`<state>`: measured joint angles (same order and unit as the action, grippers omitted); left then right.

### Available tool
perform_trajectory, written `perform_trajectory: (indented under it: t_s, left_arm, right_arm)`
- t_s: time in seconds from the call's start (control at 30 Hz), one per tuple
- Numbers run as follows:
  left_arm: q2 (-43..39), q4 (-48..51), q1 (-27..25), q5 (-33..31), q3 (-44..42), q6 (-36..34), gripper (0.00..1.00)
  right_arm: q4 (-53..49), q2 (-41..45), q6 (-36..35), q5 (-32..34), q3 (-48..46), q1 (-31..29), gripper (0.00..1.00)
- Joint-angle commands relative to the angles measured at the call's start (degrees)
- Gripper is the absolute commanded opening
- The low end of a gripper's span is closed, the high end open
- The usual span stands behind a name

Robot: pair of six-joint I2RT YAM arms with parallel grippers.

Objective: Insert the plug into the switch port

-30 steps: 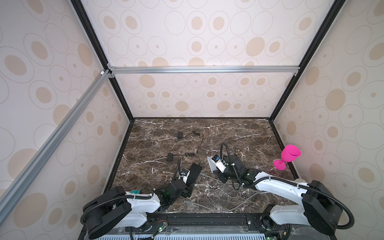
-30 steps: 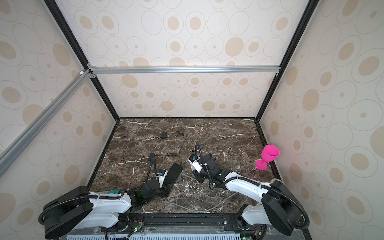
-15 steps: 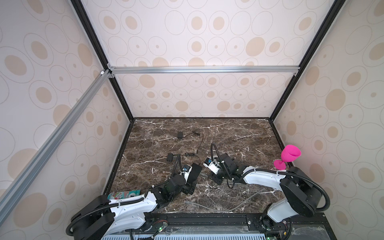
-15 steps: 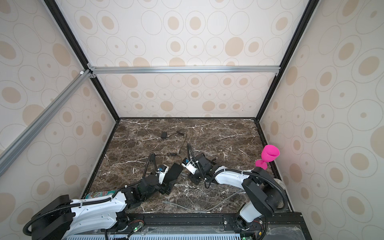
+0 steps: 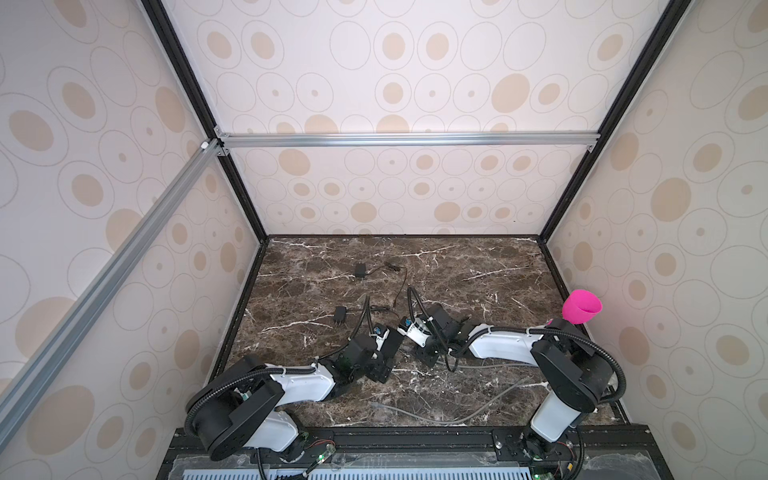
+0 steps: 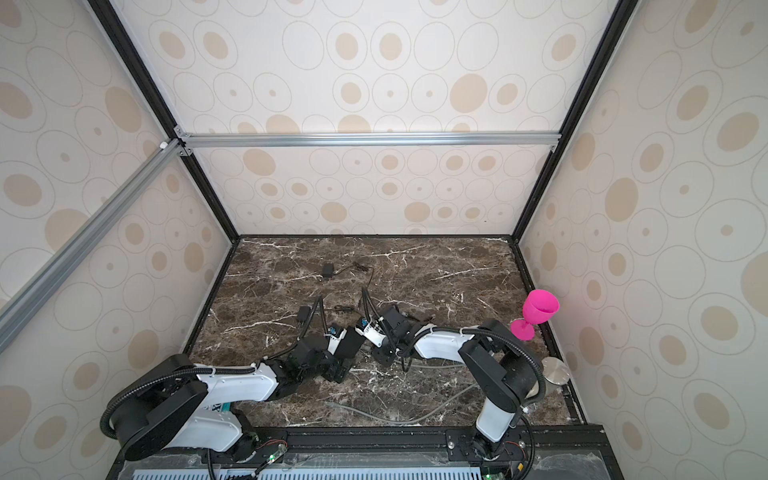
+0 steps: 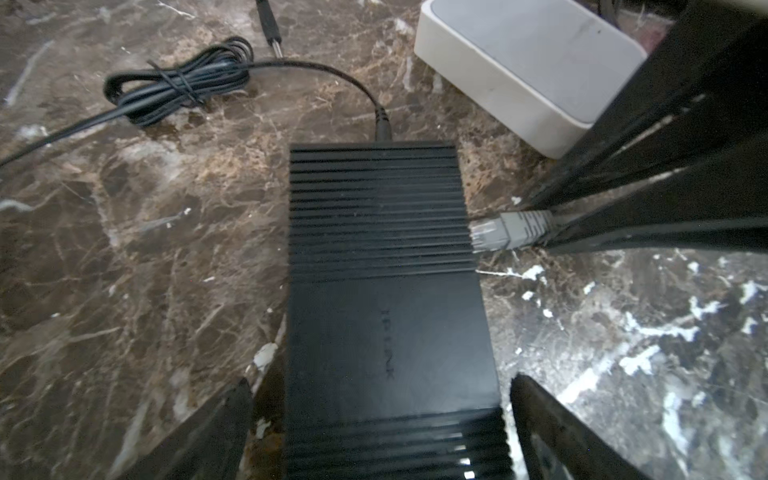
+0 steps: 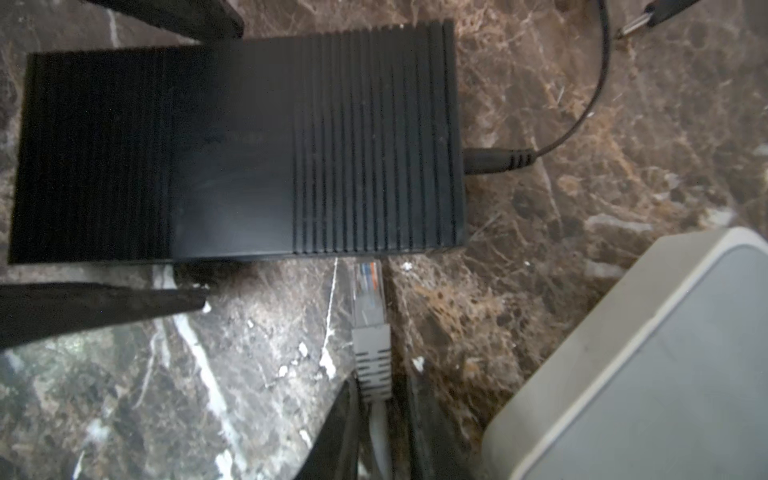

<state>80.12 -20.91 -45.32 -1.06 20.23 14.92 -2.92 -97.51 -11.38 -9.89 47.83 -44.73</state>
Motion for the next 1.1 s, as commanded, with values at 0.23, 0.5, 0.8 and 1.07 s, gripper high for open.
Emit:
perform_trajectory:
  t_s: [0.23, 0.5, 0.8, 1.07]
  left_arm:
    - [1.5, -3.28, 0.63, 2.99, 0.47, -1.41, 0.57]
    - [2.92, -1.75, 0.63, 1.58, 2.22, -1.73, 0.48]
    - [2.57, -1.1, 0.67, 4.47, 2.54, -1.91, 0.39]
    - [0.89, 0.68, 0.59, 8.83, 2.8, -1.98, 0.35]
  right_arm:
    - [2.12, 2.1, 0.3, -1.48, -2.08, -0.63, 0.0]
    - [5.12, 8.05, 0.3, -3.1, -6.62, -0.79, 0.0]
    - [5.58, 5.69, 1.82, 0.62, -4.55, -0.79, 0.0]
    - [5.12, 4.08, 1.9, 3.47, -3.23, -0.99, 0.0]
